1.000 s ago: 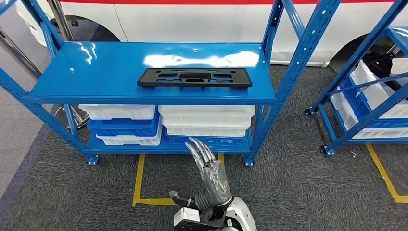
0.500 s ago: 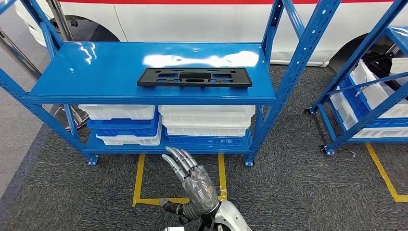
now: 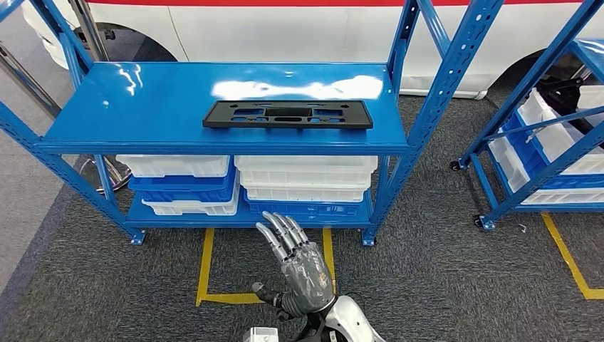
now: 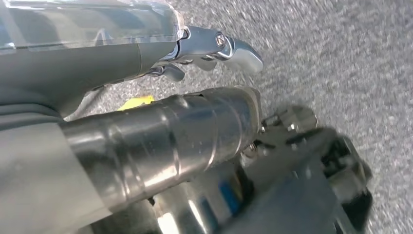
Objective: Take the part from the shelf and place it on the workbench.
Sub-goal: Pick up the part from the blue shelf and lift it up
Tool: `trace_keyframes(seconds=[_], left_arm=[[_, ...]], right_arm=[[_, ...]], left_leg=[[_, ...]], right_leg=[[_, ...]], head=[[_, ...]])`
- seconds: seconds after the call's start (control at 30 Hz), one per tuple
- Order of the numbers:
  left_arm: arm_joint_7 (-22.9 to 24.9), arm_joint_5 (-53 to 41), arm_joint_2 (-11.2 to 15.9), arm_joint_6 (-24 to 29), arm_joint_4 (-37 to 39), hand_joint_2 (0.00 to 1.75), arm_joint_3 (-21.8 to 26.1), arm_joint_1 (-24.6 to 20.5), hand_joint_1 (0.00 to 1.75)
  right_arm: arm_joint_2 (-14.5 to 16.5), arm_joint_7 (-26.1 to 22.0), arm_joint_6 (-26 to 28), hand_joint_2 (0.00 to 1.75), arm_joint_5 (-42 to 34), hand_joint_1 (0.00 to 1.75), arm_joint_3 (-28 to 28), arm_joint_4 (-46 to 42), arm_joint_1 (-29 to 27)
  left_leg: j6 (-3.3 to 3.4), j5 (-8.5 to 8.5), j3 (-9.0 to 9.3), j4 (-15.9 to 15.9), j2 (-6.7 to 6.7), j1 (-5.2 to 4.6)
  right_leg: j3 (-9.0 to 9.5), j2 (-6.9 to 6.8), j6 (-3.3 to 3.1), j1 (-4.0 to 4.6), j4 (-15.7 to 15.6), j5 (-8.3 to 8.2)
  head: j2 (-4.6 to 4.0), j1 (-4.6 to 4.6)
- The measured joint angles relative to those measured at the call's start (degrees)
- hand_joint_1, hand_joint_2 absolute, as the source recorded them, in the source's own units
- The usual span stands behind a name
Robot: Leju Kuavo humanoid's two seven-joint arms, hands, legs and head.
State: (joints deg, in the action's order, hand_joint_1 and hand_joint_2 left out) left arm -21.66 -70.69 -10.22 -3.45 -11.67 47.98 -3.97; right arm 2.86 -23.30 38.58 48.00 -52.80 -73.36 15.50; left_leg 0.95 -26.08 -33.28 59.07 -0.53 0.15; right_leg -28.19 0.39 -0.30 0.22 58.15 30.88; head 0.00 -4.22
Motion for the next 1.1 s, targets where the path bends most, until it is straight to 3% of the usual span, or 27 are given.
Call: trace_keyframes(seconds=[0.17,0.57,1.1], left_arm=[[-0.1,-0.2,1.4,-0.4,0.0,0.00,0.0,0.0,0.00],[-0.4,-0.6,1.7,-1.0,0.0,0.00,0.1,-0.1,0.00],[-1.4,-1.6,1.7,-1.0,0.0,0.00,0.1,-0.2,0.00]], right_arm=[[-0.1,1.1,0.5,1.75,4.2,0.00,1.8,0.1,-0.2],[-1.3,0.3,0.9,1.75,10.7,0.00,8.0,-3.5,-1.7],[-0.7,-1.1,0.9,1.75,8.1,0.00,9.7,-5.3,-2.6]], left_leg=[[-0.01,0.00,0.00,0.0,-0.01,0.02],[0.01,0.00,0.00,0.0,0.00,-0.04],[0.00,0.00,0.00,0.0,0.01,-0.02]], right_leg=[[-0.01,-0.01,0.00,0.00,0.0,0.00],[0.01,0.01,0.00,-0.02,0.0,0.00],[0.01,0.01,0.00,-0.01,0.0,0.00]], head=[[0.00,0.01],[0.00,0.01],[0.00,0.01]])
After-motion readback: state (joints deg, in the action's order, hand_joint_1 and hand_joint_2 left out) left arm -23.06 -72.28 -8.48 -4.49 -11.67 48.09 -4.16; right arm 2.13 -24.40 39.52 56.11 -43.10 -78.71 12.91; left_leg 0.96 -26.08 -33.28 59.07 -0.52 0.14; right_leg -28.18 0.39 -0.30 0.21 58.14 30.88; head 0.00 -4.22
